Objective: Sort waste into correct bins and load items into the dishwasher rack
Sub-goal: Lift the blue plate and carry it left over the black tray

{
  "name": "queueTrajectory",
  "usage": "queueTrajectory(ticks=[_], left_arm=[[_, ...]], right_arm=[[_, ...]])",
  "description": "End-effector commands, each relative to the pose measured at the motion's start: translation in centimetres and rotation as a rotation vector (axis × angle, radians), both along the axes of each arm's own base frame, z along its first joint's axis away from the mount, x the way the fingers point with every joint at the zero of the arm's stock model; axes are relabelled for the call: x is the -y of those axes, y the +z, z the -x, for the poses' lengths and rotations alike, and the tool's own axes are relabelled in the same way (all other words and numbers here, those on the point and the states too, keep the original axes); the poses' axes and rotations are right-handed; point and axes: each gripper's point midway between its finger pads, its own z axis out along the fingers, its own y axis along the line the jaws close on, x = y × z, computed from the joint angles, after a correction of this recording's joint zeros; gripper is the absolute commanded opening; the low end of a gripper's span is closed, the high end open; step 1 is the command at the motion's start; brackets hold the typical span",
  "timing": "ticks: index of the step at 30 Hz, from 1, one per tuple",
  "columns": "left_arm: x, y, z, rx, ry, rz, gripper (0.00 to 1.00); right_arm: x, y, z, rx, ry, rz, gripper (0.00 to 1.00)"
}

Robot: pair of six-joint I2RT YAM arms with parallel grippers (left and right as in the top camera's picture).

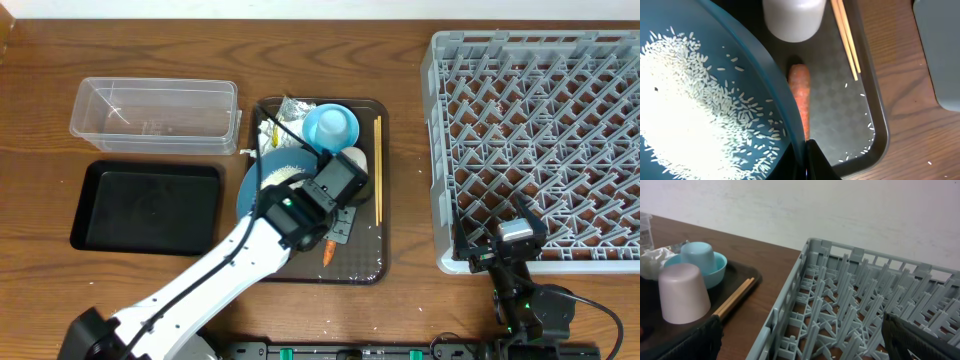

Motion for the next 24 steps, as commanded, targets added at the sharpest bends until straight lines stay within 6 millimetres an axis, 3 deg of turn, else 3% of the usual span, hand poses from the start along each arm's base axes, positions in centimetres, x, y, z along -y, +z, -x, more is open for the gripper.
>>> queueTrajectory(ticks=[1,9,24], left_arm=[[-1.4,1.0,-0.8,0.027,0.039,0.000,0.06],[-5.2,2.0,-2.9,0.045,0.156,0.006,0.06],[-11.0,4.9,-5.1,0.084,0.305,0.129,0.06]], right_arm=[[0.3,0.0,0.0,0.003,-0.014,0.011,0.99],[0.3,0.0,0.0,0.003,-0.014,0.011,0.99],[0.3,0.0,0.0,0.003,-0.014,0.011,0.99]])
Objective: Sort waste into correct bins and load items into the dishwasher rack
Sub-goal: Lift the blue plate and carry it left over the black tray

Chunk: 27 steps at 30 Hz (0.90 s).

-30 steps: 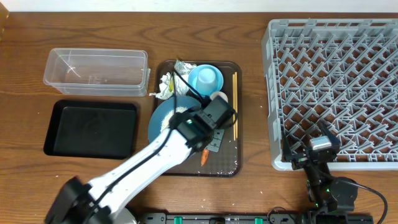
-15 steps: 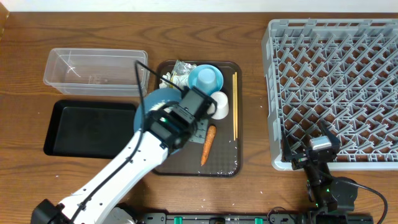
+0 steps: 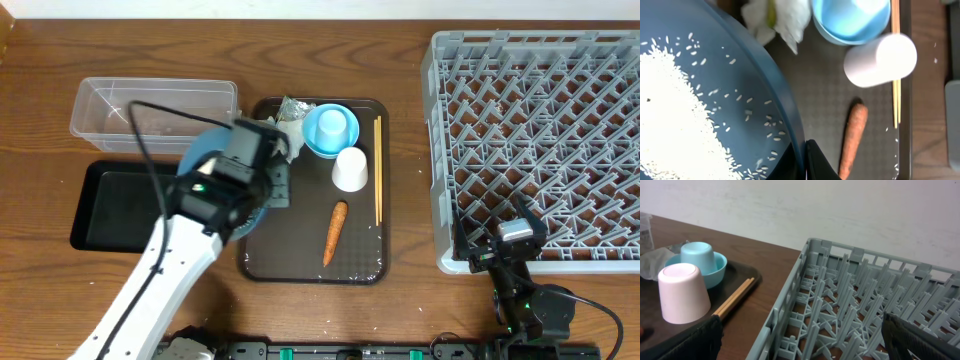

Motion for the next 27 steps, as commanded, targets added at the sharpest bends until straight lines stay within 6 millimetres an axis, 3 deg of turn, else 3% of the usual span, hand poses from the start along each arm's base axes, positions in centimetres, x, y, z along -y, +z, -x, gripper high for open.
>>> queueTrajectory(ticks=[1,10,27], left_arm=[[-1.3,0.9,-0.5,0.013,0.004,0.049,0.06],[-5.0,1.9,-2.6,0.053,0.058,0.157,0.06],[-10.6,4.8,-3.6,0.122,0.186,0.497,0.06]], right_arm=[[0.3,0.0,0.0,0.003,-0.014,0.011,0.99],[0.3,0.0,0.0,0.003,-0.014,0.011,0.99],[0.3,0.0,0.0,0.003,-0.014,0.011,0.99]])
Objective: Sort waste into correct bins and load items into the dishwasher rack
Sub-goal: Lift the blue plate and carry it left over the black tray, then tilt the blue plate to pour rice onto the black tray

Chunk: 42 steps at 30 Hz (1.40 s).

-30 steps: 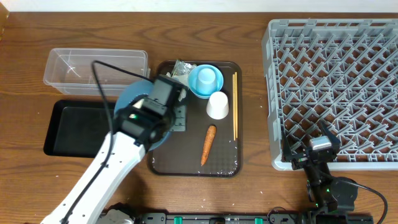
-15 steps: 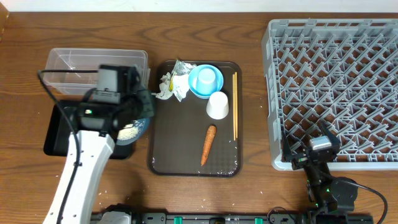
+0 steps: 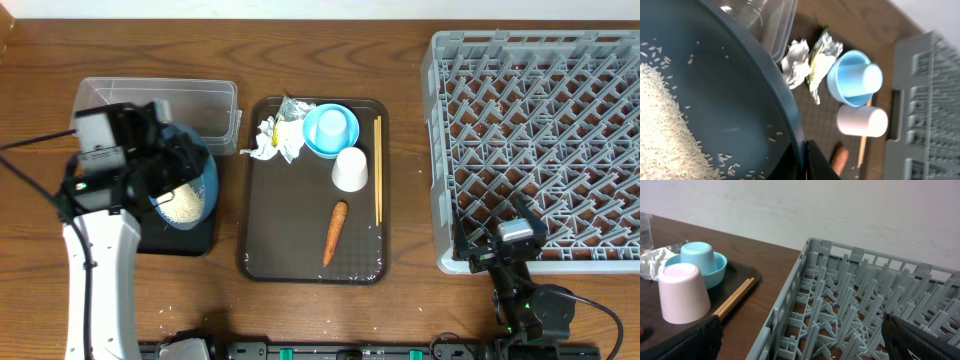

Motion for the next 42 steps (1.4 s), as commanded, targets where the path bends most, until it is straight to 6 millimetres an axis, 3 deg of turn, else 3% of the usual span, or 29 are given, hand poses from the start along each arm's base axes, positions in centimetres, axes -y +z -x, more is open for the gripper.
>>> queueTrajectory(ticks=[1,10,19,26,42], left_arm=[[0.3,2.0,0.1,0.078,-0.055,0.102,0.06],[-2.0,3.5,0.5,0.137,-0.015,0.212,0.06],[-3.7,2.9,0.6,0.112,0.044,0.234,0.06],[-4.1,3.9,0.8,0.149,0.033,0.332,0.06],[-4.9,3.9,0.6,0.165,0.050,0.326,0.06]], right_arm=[[0.3,0.0,0.0,0.003,-0.014,0.011,0.99],[0.3,0.0,0.0,0.003,-0.014,0.011,0.99],[0.3,0.0,0.0,0.003,-0.014,0.011,0.99],[0.3,0.0,0.0,0.003,-0.014,0.011,0.99],[0.3,0.0,0.0,0.003,-0.014,0.011,0.99]])
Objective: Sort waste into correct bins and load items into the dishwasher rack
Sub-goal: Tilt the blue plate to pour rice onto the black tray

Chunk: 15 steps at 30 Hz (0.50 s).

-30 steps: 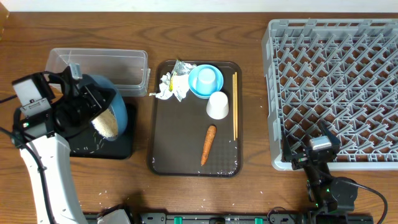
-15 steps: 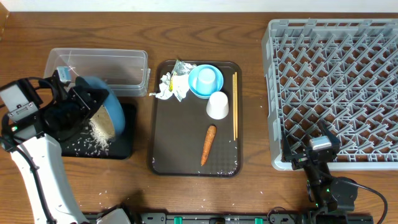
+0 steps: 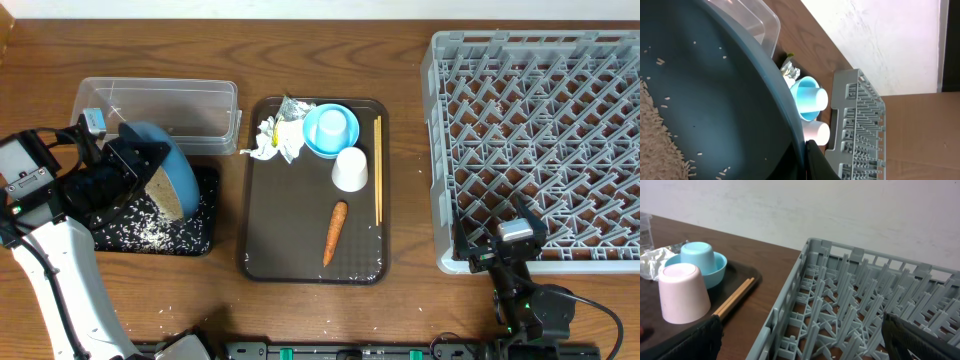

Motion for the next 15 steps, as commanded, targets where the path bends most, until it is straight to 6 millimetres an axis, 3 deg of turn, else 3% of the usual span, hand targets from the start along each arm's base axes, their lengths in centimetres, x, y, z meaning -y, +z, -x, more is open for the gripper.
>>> queueTrajectory(ticks=[1,7,15], left_arm=[[-0.1,0.7,-0.3,0.049,-0.021,0.001,0.06],[-0.4,1.8,-0.5,0.104,-0.044,0.117,0.06],[-2.4,1.8,-0.6,0.135,-0.040,0.307,0.06]], right_arm=[[0.3,0.0,0.0,0.003,-0.014,0.011,0.99],[0.3,0.0,0.0,0.003,-0.014,0.011,0.99],[0.3,0.0,0.0,0.003,-0.014,0.011,0.99]])
